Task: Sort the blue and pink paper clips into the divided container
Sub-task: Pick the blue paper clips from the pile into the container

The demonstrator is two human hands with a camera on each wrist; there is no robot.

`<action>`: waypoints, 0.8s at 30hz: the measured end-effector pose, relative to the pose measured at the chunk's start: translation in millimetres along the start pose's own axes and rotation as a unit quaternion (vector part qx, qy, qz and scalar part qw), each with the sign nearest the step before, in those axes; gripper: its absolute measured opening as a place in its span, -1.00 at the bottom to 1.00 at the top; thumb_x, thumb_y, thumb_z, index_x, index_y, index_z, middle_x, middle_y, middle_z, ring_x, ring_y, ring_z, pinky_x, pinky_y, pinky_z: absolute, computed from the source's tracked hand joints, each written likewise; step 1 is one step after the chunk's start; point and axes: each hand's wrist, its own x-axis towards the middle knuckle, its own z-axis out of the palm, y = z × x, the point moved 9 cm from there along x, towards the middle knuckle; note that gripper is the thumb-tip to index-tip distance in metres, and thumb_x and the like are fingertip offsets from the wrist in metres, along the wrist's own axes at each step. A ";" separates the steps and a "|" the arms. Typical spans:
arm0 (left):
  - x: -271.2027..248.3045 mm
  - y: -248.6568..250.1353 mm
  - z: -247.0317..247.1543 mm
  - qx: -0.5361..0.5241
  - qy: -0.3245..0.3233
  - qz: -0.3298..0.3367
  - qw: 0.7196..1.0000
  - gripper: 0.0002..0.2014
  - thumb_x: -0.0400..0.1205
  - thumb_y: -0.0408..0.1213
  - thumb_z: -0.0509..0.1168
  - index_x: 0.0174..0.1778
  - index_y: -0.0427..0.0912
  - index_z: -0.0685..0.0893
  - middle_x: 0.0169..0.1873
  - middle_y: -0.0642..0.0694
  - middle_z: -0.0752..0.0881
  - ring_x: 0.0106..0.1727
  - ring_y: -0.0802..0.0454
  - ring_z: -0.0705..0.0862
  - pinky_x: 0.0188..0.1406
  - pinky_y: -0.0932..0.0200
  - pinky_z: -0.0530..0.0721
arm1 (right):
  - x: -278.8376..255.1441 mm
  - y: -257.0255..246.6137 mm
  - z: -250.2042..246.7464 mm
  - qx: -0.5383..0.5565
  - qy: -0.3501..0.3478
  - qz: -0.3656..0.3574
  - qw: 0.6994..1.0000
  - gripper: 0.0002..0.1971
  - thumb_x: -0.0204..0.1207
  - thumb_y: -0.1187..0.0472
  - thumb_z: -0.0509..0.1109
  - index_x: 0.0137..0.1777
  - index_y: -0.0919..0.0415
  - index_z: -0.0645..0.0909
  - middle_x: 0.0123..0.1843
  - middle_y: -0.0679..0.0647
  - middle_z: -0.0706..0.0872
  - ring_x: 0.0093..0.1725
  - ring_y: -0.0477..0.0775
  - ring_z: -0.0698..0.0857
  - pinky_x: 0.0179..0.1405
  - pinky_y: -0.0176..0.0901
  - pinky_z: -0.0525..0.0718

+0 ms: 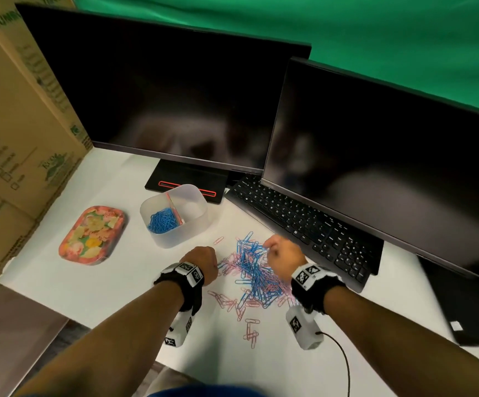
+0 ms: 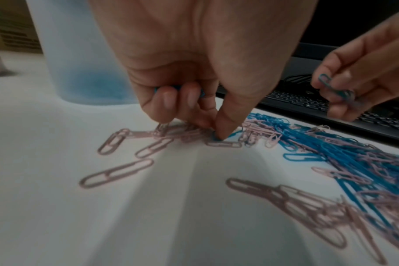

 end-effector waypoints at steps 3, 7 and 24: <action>-2.1 -6.4 -6.2 -0.016 0.011 -0.008 1.000 -0.75 0.53 -0.11 0.31 0.04 -0.15 0.64 0.11 -0.16 0.70 0.14 -0.15 0.66 0.05 0.10 0.64 | 24.4 -5.0 -4.0 0.049 0.003 0.025 0.998 -0.71 0.58 0.38 0.17 -0.13 -0.06 0.57 -0.02 0.15 0.75 -0.13 0.22 0.77 -0.17 0.01 0.75; -6.7 -10.2 -16.5 -0.074 0.031 0.000 0.997 -0.85 0.51 -0.28 0.31 -0.02 -0.13 0.69 0.07 -0.14 0.73 0.14 -0.14 0.65 0.04 0.15 0.60 | 42.7 -21.9 -2.3 -0.054 -0.009 0.008 0.998 -0.80 0.62 0.32 0.19 0.03 0.08 0.62 0.07 0.12 0.70 0.00 0.15 0.69 -0.08 -0.18 0.62; -25.0 -26.6 -23.0 -0.505 -0.024 -0.098 0.857 -0.78 0.55 -0.54 0.19 -0.24 -0.20 0.68 -0.43 -0.09 0.57 -0.70 0.20 0.39 -0.61 0.39 0.29 | 78.4 -56.6 51.1 -0.305 -0.159 -0.160 0.925 -0.45 0.40 0.59 0.24 0.29 0.03 0.56 0.25 -0.02 0.60 0.15 0.06 0.64 0.14 -0.07 0.70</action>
